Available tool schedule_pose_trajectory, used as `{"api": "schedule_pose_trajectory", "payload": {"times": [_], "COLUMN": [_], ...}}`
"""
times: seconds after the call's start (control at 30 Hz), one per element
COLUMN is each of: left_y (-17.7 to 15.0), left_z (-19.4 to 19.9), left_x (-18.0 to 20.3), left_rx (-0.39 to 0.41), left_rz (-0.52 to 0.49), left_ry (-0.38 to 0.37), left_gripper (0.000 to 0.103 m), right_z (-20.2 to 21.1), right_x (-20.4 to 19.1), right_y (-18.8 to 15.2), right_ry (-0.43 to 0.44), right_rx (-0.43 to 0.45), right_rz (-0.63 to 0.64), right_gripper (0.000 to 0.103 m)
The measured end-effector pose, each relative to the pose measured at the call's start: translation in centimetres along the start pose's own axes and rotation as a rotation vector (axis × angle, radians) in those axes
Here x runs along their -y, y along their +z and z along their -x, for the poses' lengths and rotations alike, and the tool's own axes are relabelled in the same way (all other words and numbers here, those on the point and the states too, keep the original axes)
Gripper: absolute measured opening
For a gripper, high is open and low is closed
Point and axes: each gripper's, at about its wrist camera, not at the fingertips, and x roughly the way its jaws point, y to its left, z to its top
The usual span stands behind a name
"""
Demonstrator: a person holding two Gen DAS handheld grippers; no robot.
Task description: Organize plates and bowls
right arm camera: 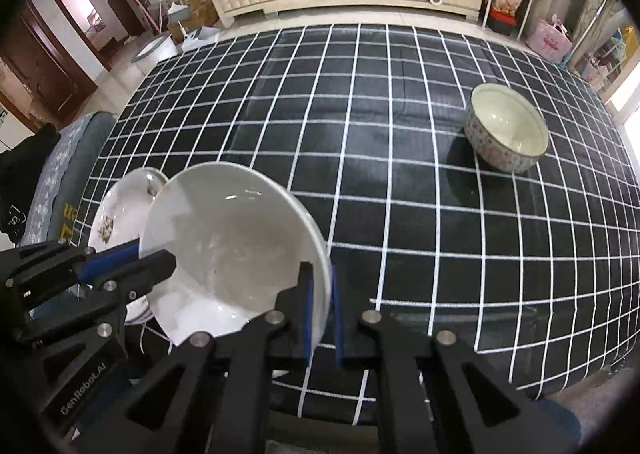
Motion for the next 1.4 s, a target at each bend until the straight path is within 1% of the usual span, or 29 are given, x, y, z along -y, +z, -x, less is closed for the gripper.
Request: {"api": "schedule_pose_trajectory", "payload": {"times": [0.2,0.43,0.57,0.8,0.87,0.97,1.1,1.17,1.23,1.27,1.3,1.33,1.4], "left_y": [-1.3,-2.4,-2.8,-2.9,-3.0,-3.2,-2.9,-2.8,-2.7,-2.7,-2.7,-2.7,-2.8], "left_z": [-0.7,-1.8,-2.2,-3.0,-3.3,-3.7,-3.2,-3.1,-3.0,-3.0,-3.1,-3.1,-3.2], "left_x": [-0.7,-1.5,-1.6,-1.7,-1.7,-2.0,-2.5,-2.6,-2.7,-2.7,-2.7,-2.7,-2.6], "left_rx": [-0.027,-0.066,-0.075,-0.092,-0.100,-0.112,-0.086,-0.076,-0.074,-0.072,-0.071,-0.071,-0.069], "left_rz": [0.024,0.040,0.037,0.042,0.042,0.050,0.049,0.045,0.046,0.046,0.046,0.046,0.042], "left_ry": [-0.002,0.002,-0.001,-0.005,-0.007,-0.009,-0.007,0.001,-0.002,-0.001,0.000,0.000,-0.007], "left_gripper": [0.011,0.011,0.011,0.011,0.011,0.011,0.011,0.012,0.014,0.015,0.017,0.021,0.022], "right_z": [-0.9,-2.3,-2.6,-2.9,-2.9,-2.8,-3.0,-3.3,-3.7,-3.9,-4.1,-4.4,-4.5], "right_x": [-0.6,-0.8,-1.0,-0.8,-0.9,-1.6,-1.4,-1.3,-1.4,-1.3,-1.3,-1.0,-0.3], "right_y": [-1.0,-1.8,-1.9,-1.7,-1.5,-1.3,-0.9,-0.8,-0.7,-0.8,-0.9,-1.0,-1.3], "right_ry": [0.020,0.043,0.031,0.054,0.047,-0.020,-0.018,-0.024,-0.045,-0.052,-0.054,-0.059,-0.048], "right_rx": [-0.029,-0.082,-0.088,-0.093,-0.092,-0.074,-0.079,-0.086,-0.091,-0.092,-0.094,-0.094,-0.099], "right_rz": [-0.008,-0.020,-0.019,-0.025,-0.014,0.032,0.026,0.035,0.046,0.047,0.045,0.040,0.016], "right_gripper": [0.012,0.012,0.012,0.012,0.012,0.012,0.012,0.015,0.024,0.027,0.032,0.038,0.041]}}
